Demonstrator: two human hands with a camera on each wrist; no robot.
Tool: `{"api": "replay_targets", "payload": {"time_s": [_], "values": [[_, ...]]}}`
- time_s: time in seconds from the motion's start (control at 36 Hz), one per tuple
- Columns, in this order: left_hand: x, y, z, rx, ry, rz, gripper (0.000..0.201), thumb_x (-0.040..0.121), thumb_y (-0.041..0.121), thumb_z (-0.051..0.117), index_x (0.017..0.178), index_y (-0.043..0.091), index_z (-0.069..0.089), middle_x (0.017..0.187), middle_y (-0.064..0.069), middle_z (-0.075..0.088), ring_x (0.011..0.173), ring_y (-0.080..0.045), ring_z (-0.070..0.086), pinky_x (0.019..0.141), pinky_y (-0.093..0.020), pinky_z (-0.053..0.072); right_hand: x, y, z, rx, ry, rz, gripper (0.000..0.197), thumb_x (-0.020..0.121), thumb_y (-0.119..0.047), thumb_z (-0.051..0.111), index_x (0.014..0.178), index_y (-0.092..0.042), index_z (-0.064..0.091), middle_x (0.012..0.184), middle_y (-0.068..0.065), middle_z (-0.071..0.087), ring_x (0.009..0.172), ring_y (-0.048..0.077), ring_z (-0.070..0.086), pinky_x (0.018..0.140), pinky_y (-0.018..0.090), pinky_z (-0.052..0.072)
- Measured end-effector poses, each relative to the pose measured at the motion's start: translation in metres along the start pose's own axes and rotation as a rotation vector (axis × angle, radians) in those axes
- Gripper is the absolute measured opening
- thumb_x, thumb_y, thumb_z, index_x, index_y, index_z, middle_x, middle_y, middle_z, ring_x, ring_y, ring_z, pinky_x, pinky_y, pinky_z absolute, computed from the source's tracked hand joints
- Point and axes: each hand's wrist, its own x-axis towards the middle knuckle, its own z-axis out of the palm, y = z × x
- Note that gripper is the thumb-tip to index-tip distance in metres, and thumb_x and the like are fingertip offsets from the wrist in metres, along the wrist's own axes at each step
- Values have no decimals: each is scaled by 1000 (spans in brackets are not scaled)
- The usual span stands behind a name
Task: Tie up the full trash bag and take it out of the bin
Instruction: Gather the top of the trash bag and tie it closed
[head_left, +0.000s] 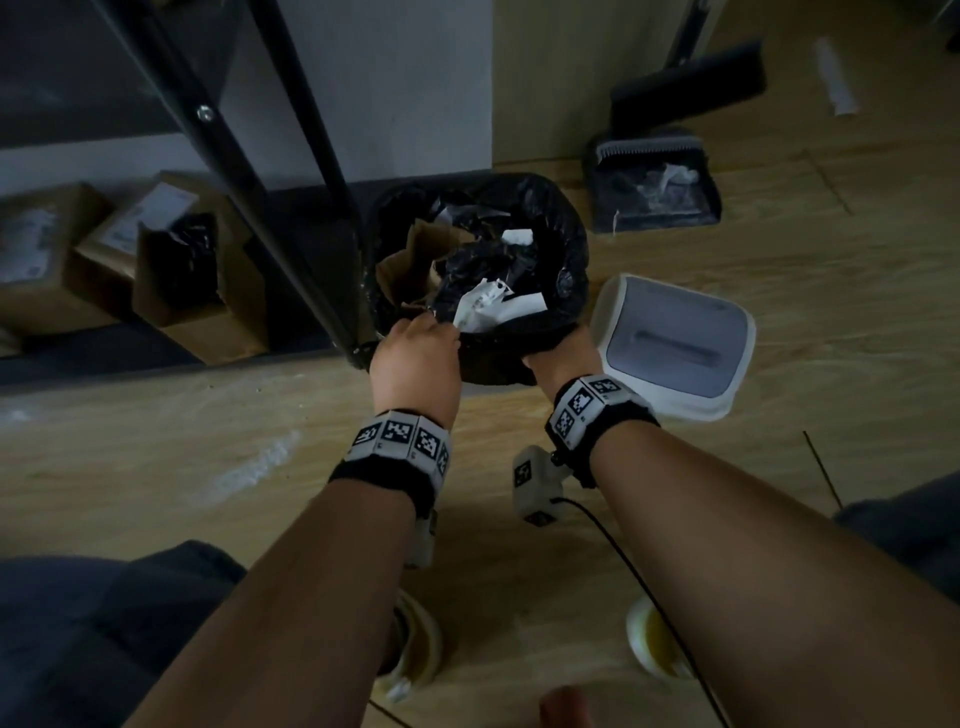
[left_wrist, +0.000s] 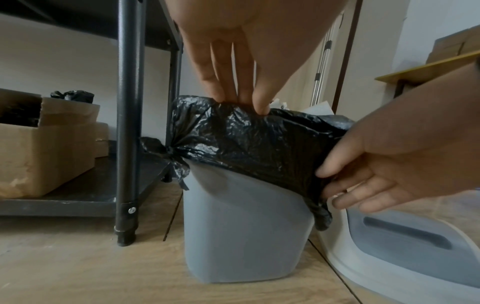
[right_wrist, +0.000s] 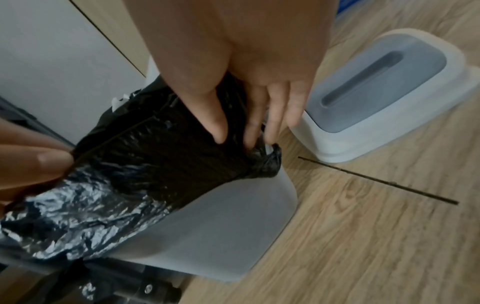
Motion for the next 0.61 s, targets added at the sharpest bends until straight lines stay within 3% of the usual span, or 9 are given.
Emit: {"api": "replay_targets", "payload": {"time_s": [0.06,0.11,0.17,0.22,0.36,0.44,0.5,0.61], "values": [[0,0,1,-4,11,-6,17,89,14,59,84,8,74,87,-6,68,85,-28,62,66,-37,54,5,0,-2,-95,11,0,23,95,-20,49,112,-7,53,106,16,61,75,23,51,73,32,41],[1,0,1,-8,9,-5,17,89,15,59,85,8,74,88,-6,68,86,-27,62,67,-37,54,2,0,-8,-134,34,-23,17,96,-18,50,104,-7,59,111,16,65,90,28,60,81,35,48],[1,0,1,-8,6,-1,19,91,16,57,86,9,74,89,-5,68,88,-26,61,68,-37,53,1,3,-15,-135,18,-46,23,96,-18,50,78,-9,59,103,14,71,83,28,62,70,32,49],[1,1,1,-7,7,-5,20,92,16,56,86,9,73,89,-5,68,88,-26,61,68,-37,53,1,6,-21,-117,-2,-67,37,97,-16,48,61,-15,48,93,13,69,71,23,55,62,27,44],[0,4,2,6,-10,-12,21,93,15,53,91,9,72,94,-5,67,92,-25,60,72,-38,53,-10,7,-33,50,83,-96,38,88,-12,51,52,-15,40,59,5,50,55,21,45,45,25,25],[-1,2,2,8,-36,-10,19,92,11,53,99,10,71,101,-5,66,97,-25,59,74,-38,53,-21,8,-40,171,113,-104,23,84,-22,52,61,-20,51,67,3,56,64,21,53,56,26,36],[-4,1,3,21,-48,3,21,89,6,55,104,10,69,105,-5,64,99,-25,58,77,-38,53,-25,7,-45,184,127,-118,24,85,-24,50,61,-23,49,70,2,56,69,22,54,62,27,38],[-11,3,0,26,-81,24,31,86,1,53,114,10,63,116,-5,60,108,-25,54,85,-37,52,-34,-5,-59,120,169,-180,34,89,-23,48,58,-18,35,59,1,40,58,22,42,55,27,30]]}}
